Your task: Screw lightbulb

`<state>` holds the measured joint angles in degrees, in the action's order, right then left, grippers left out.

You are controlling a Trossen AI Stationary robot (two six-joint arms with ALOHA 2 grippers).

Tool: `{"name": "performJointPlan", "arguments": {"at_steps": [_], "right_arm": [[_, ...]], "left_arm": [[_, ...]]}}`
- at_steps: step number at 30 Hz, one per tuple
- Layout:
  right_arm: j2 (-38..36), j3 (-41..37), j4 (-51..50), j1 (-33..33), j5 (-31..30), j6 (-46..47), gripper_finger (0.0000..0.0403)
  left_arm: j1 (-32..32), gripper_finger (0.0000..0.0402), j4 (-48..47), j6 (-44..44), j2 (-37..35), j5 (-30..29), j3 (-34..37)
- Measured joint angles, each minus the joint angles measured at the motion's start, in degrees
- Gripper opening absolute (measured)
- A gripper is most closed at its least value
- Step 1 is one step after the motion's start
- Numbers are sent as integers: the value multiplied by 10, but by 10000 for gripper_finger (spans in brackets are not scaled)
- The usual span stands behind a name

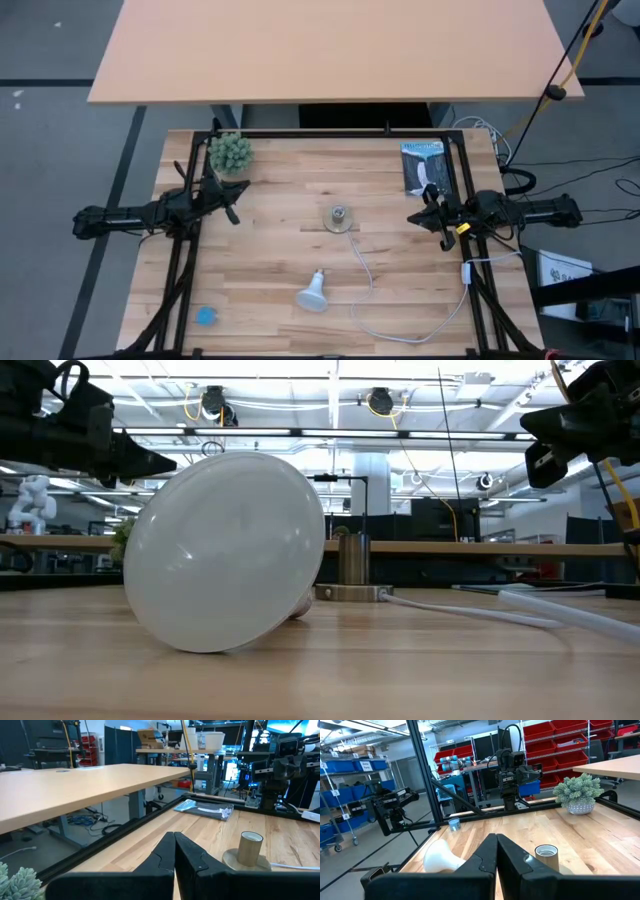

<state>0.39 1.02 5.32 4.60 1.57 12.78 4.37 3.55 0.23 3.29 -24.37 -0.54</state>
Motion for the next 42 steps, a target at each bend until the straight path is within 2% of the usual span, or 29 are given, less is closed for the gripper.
{"name": "performJointPlan", "arguments": {"at_steps": [42], "right_arm": [[0,0,0,0,0,0,0]], "left_arm": [[0,0,0,17,0,0,0]]}}
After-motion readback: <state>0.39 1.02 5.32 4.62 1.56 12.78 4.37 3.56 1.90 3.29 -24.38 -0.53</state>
